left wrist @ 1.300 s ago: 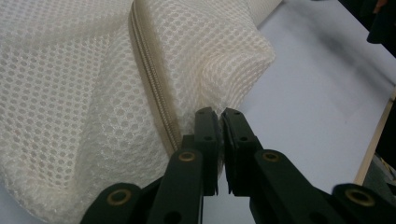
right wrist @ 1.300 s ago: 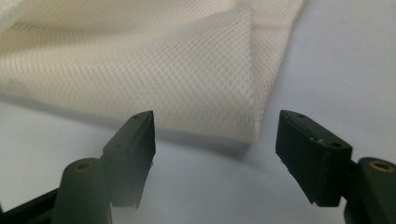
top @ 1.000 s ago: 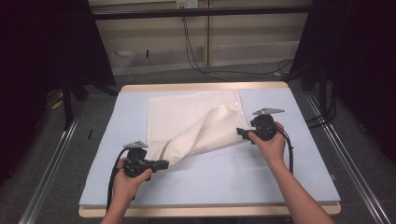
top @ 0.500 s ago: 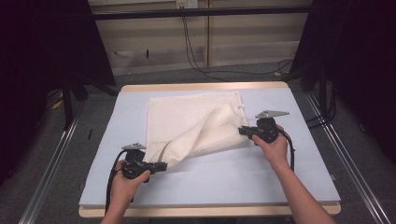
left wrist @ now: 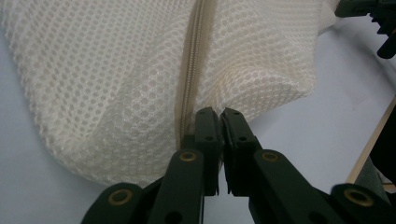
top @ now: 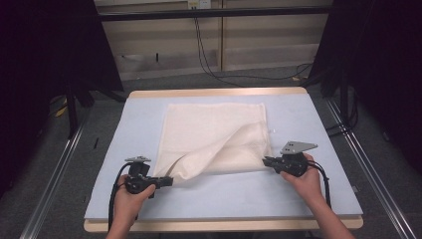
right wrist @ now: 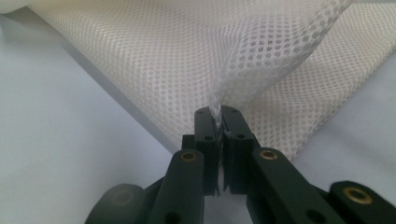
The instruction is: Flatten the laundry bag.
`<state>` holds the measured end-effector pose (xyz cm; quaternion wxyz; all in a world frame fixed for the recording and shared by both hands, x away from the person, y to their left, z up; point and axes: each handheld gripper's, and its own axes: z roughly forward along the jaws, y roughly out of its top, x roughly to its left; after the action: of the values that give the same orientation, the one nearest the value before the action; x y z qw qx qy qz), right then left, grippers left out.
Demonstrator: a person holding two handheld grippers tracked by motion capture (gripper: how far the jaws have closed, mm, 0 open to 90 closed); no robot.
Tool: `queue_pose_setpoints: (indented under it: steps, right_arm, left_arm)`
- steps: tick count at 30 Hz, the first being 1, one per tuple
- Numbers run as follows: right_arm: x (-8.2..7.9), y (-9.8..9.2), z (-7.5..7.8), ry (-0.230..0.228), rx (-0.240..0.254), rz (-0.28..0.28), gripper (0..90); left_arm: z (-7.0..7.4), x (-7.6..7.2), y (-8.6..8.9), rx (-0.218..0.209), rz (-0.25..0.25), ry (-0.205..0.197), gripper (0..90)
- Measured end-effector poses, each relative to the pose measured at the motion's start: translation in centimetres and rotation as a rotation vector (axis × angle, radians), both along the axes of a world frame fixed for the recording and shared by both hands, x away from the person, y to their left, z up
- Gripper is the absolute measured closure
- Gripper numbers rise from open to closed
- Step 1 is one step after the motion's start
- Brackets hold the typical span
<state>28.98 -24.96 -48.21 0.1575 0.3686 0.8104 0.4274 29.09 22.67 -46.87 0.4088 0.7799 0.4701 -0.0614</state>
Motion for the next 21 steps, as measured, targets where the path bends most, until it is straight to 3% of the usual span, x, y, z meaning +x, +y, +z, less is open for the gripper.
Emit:
queue_pose_setpoints:
  steps: [7,14,18,21]
  right_arm:
    - [-0.7,-0.4,-0.2,0.002,0.016,0.0,85.9]
    - [-0.9,-0.6,-0.4,-0.009,0.025,0.02,85.9]
    - [-1.0,-0.8,-0.4,-0.011,0.037,0.015,85.1]
    - [-1.2,-0.9,-0.3,-0.005,0.05,0.012,83.6]
  left_arm:
    - [0.5,-0.1,0.9,-0.028,0.029,-0.006,85.7]
    - [1.4,-0.5,1.9,-0.05,0.036,-0.042,85.4]
    - [2.0,-0.9,2.3,-0.042,0.04,-0.049,85.4]
    - [1.9,-1.0,2.9,-0.06,0.055,-0.037,85.4]
